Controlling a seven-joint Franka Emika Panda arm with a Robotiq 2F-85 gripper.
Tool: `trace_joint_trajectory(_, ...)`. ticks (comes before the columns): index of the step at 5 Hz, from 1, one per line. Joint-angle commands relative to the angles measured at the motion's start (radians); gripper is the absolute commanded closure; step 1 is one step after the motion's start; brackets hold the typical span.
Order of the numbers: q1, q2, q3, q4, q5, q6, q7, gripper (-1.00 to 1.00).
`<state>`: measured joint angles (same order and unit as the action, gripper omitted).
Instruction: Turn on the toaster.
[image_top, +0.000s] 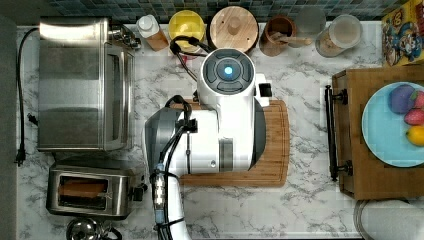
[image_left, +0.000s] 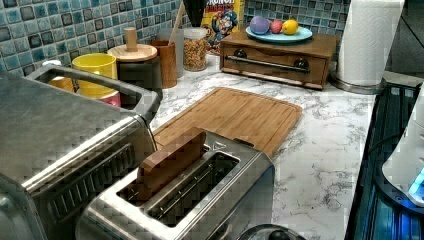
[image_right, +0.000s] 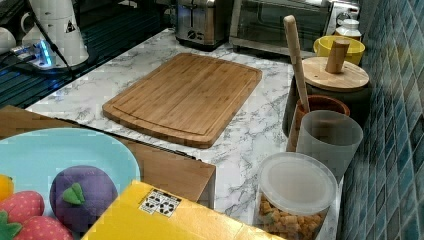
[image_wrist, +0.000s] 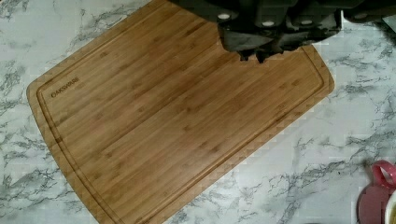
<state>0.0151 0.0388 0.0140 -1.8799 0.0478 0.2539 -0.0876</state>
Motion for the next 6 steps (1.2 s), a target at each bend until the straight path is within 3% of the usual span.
trace_joint_trajectory(1, 0.000, 0.000, 0.004, 0.000, 0.000, 0.005, -0.019, 1.00)
trace_joint_trajectory(3, 0.062, -0.138, 0.061, -0.227, 0.050, 0.171, -0.151, 1.00)
trace_joint_trajectory(4, 0.017, -0.188, 0.151, -0.280, 0.119, 0.170, -0.241, 1.00)
trace_joint_trajectory(5, 0.107, -0.295, 0.142, -0.343, 0.155, 0.136, -0.239, 1.00)
trace_joint_trajectory(6, 0.110, -0.323, 0.187, -0.381, 0.179, 0.129, -0.267, 1.00)
